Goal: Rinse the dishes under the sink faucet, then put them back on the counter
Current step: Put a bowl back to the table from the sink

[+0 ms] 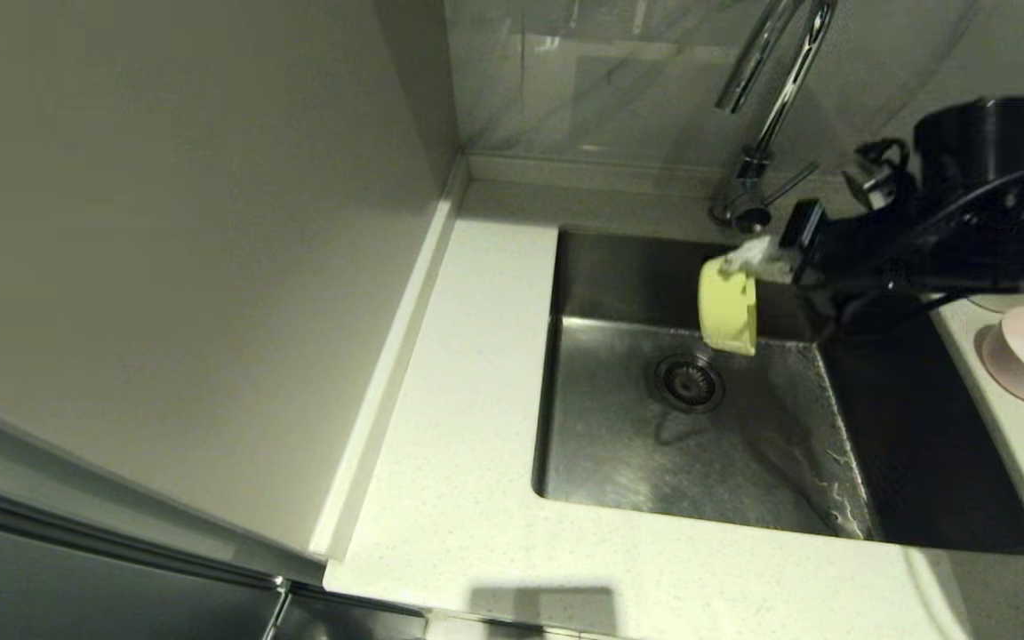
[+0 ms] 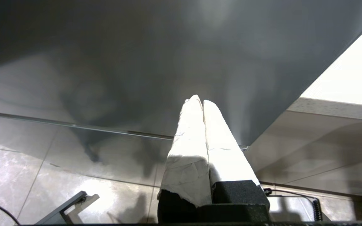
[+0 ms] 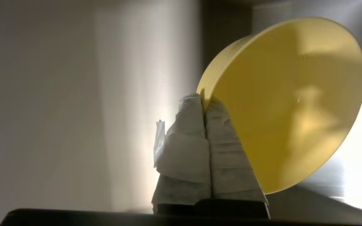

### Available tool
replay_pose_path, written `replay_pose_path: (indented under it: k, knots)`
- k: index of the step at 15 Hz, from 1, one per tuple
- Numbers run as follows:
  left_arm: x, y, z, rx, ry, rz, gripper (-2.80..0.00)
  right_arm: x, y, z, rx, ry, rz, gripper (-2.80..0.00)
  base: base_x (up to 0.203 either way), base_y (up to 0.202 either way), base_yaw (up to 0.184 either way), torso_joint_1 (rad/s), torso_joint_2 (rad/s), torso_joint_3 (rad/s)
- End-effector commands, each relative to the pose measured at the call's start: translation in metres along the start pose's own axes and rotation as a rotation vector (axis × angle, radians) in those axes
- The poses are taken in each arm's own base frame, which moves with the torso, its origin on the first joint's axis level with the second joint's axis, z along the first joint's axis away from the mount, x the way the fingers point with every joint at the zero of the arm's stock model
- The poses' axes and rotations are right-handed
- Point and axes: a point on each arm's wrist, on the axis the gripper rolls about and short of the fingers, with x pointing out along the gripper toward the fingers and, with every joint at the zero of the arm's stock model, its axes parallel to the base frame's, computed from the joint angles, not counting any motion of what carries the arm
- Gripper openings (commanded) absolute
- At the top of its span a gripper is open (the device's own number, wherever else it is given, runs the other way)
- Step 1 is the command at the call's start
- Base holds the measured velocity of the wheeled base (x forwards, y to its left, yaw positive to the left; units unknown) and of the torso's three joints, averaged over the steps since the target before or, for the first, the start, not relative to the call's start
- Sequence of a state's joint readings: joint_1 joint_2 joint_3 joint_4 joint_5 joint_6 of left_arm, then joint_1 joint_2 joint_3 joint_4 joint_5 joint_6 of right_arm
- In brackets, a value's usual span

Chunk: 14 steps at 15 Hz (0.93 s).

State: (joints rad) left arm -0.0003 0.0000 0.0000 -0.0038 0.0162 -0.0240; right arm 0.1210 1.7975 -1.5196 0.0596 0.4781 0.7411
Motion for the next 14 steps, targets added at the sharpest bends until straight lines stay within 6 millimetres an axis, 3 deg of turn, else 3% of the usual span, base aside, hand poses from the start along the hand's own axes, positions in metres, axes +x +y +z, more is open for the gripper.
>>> replay_pose_path:
  k: [1,3,5,7,9,12,14]
  knots:
    - [0.000,0.000,0.000,-0.001,-0.002,0.001,-2.80,-0.049,0.052,0.030,0.610,0.129,0.289,-2.80,0.000,0.000,0.000,0.000,0.00,0.000]
    - [0.000,0.000,0.000,-0.001,-0.002,0.001,-2.80,-0.071,0.074,0.053,1.018,0.235,0.407,-2.80,0.000,0.000,0.000,0.000,0.00,0.000]
    - [0.000,0.000,0.000,-0.001,-0.002,0.001,-2.80,-0.083,0.082,0.067,1.246,0.337,0.518,-2.80,0.000,0.000,0.000,0.000,0.00,0.000]
    - [0.000,0.000,0.000,-0.001,-0.002,0.001,-2.80,-0.077,0.060,0.063,1.336,0.369,0.511,-2.80,0.000,0.000,0.000,0.000,0.00,0.000]
    - [0.000,0.000,0.000,-0.001,-0.002,0.001,-2.80,-0.091,0.039,0.067,1.274,0.329,0.549,-2.80,0.000,0.000,0.000,0.000,0.00,0.000]
    - [0.000,0.000,0.000,-0.001,-0.002,0.001,-2.80,-0.110,0.029,0.079,1.204,0.312,0.555,-2.80,0.000,0.000,0.000,0.000,0.00,0.000]
    - [0.000,0.000,0.000,-0.001,-0.002,0.001,-2.80,-0.136,0.014,0.088,1.063,0.222,0.560,-2.80,0.000,0.000,0.000,0.000,0.00,0.000]
